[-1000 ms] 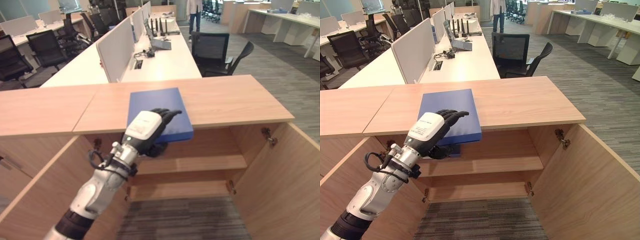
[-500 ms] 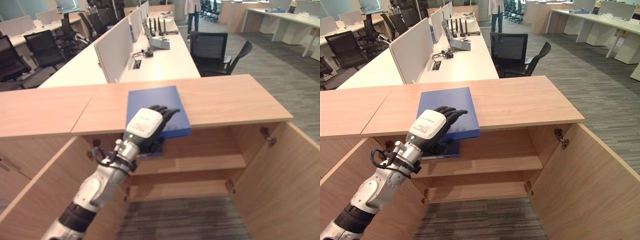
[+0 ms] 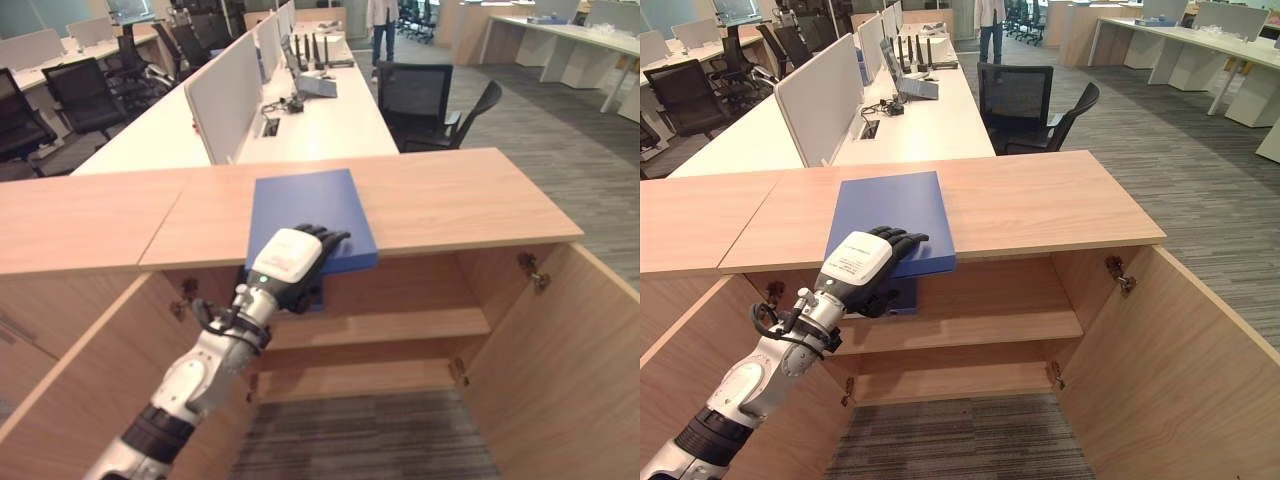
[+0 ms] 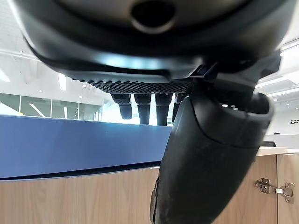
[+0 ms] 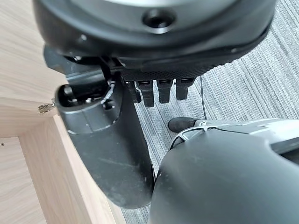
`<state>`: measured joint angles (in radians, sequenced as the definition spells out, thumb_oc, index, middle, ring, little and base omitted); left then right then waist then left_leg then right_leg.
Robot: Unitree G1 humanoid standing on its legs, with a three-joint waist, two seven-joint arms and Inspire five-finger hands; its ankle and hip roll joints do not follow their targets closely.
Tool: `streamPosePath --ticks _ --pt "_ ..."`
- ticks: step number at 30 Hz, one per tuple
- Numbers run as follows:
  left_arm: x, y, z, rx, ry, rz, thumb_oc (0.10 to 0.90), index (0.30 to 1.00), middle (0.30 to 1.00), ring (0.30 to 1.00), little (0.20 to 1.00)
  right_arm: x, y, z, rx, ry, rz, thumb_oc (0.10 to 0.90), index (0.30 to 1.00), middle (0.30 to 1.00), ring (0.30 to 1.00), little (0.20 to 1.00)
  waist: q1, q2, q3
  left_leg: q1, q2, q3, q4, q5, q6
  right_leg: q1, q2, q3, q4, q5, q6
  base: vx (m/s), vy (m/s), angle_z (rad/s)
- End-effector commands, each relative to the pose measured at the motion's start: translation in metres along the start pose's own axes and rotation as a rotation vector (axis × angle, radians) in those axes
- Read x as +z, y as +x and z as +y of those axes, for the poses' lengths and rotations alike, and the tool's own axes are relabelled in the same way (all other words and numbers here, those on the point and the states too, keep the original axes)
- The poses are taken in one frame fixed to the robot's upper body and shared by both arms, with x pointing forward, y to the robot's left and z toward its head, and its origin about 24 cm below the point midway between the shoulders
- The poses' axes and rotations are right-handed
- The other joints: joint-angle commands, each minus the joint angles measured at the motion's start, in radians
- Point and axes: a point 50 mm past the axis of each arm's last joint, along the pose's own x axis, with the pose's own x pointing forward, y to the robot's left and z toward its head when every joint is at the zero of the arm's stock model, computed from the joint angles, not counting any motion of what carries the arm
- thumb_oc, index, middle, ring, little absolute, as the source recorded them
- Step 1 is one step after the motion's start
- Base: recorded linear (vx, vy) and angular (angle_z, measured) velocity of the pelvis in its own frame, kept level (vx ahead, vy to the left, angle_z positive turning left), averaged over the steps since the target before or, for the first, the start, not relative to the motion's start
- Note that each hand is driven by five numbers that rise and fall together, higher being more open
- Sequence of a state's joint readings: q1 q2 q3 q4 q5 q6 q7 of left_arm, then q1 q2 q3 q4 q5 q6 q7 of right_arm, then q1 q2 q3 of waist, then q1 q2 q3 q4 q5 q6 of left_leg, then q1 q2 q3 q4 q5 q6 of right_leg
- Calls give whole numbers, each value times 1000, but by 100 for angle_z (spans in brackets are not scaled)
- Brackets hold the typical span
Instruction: Put the empty folder in the office cabinet
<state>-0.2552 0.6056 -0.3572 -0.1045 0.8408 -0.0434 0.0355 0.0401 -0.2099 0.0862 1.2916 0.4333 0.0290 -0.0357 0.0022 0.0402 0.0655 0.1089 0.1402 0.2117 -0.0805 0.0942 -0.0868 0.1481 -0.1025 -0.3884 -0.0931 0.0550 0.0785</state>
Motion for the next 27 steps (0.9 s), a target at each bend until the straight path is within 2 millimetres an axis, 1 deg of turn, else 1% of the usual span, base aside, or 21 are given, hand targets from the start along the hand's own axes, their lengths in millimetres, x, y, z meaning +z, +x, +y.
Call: streamPosePath --ticks 1,11,19,24,27 --pt "-5 22 55 255 103 -16 800 900 900 900 900 5 1 4 -4 -46 -4 800 900 900 900 900 0 -50 2 55 19 -45 -7 -96 -41 -1 -30 39 6 6 48 0 0 0" --pt "-10 25 59 271 135 8 800 900 900 900 900 4 1 3 -9 -43 -1 800 900 900 900 900 -1 -51 1 57 18 -44 -7 -97 -41 3 -29 42 6 4 48 0 0 0" --pt "-11 27 67 287 133 7 800 900 900 900 900 4 0 0 -13 -47 -1 800 900 900 900 900 -5 -50 -1 57 17 -43 -7 -98 -40 3 -30 43 6 4 48 0 0 0" --pt "-5 15 73 301 70 -22 800 900 900 900 900 2 0 2 -3 -40 3 800 900 900 900 900 3 -51 1 55 15 -45 -7 -98 -40 1 -30 42 6 5 49 0 0 0" --pt "-6 9 74 307 48 -20 800 900 900 900 900 1 0 3 2 -43 3 800 900 900 900 900 5 -52 1 55 15 -45 -7 -98 -40 3 -30 42 6 5 49 0 0 0"
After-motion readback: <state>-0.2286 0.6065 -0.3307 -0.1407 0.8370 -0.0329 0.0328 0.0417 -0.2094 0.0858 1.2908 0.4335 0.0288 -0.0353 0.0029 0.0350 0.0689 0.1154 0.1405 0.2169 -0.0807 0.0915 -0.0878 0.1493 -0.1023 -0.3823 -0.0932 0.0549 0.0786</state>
